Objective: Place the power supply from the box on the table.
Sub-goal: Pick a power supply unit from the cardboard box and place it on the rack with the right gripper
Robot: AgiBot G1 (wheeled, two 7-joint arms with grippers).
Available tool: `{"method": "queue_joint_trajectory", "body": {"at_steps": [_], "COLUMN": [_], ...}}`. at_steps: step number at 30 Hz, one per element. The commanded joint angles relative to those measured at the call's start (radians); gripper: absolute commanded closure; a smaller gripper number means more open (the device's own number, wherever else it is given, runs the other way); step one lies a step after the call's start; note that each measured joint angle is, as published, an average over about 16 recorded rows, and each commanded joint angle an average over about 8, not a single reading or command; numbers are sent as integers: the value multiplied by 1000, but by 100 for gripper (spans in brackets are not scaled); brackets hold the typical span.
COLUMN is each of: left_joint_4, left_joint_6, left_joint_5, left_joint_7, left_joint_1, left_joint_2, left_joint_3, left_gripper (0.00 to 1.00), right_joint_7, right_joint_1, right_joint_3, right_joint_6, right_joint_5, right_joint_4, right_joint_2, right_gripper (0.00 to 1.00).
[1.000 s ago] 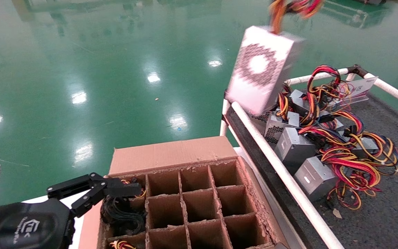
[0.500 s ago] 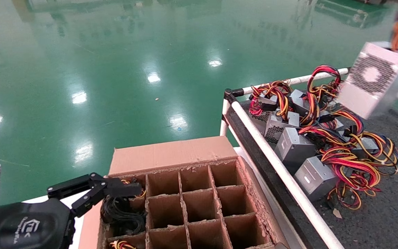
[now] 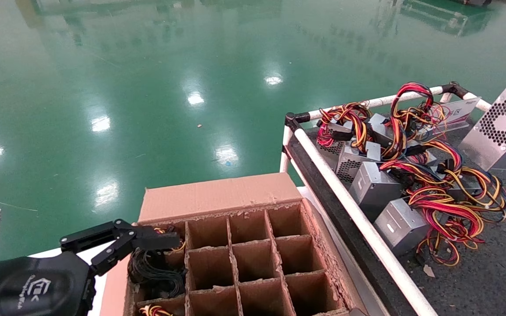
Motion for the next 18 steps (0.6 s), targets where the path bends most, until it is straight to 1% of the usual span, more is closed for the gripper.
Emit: {"method": "queue_joint_trajectory", "body": {"at_steps": [1,9,18], "left_joint_4": [0,0,0], "left_joint_6": [0,0,0], "left_joint_5": [0,0,-1], "left_joint_7": [0,0,0], "left_joint_1": [0,0,0], "left_joint_2": [0,0,0], "left_joint_3": [0,0,1], "left_gripper": [0,0,0], "right_joint_7": [-28,-93,-135], "right_joint_1": [9,30,29], "right_joint_3": [-2,-10,-15], "right_joint_6": [11,164,247], "right_joint_5": [-7,-27,-36], "right_joint_4": [-43,-139,-189], "right_joint_2": [-8,-78,-154], "right_gripper": [100,100,100]}}
